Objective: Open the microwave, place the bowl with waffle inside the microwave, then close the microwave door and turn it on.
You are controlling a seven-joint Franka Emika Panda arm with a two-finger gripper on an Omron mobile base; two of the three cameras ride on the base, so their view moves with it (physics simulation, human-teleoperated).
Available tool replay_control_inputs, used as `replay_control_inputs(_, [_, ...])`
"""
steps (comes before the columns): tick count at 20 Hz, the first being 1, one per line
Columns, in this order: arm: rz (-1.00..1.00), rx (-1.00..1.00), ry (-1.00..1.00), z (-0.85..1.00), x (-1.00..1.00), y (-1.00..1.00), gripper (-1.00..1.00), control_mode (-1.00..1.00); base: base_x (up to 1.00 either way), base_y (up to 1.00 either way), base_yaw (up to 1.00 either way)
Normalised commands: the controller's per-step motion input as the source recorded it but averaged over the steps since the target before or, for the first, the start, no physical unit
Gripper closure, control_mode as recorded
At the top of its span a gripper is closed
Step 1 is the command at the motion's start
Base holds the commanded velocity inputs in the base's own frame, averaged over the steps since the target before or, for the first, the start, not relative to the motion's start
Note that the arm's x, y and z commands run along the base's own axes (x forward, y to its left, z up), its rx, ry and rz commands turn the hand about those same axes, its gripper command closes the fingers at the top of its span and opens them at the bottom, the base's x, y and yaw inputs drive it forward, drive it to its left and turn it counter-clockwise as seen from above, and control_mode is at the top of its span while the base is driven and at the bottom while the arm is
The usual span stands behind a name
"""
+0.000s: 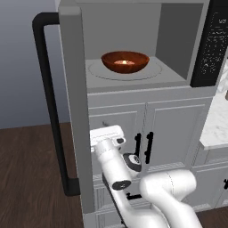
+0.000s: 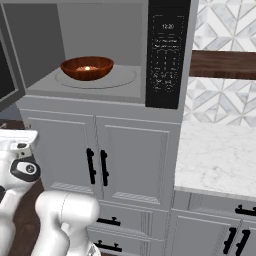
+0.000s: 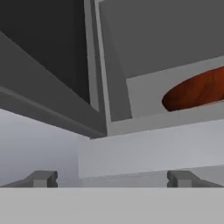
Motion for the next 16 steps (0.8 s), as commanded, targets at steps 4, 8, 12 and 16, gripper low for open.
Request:
replay_control_inputs(4, [0.00, -0.04, -0.22, 0.30, -0.56, 0.60, -1.00, -1.00, 0.00, 0.00, 0.00])
replay_control_inputs(8, [-0.01, -0.05, -0.18, 0.38, -0.47, 0.86, -1.00, -1.00, 0.00, 0.00, 0.00])
replay_control_inputs(12, [0.00, -0.04, -0.11, 0.29, -0.40, 0.81, -1.00, -1.00, 0.00, 0.00, 0.00])
replay_control_inputs(16, [0.00, -0.03, -0.13, 0.02, -0.31, 0.64, -1.00, -1.00, 0.00, 0.00, 0.00])
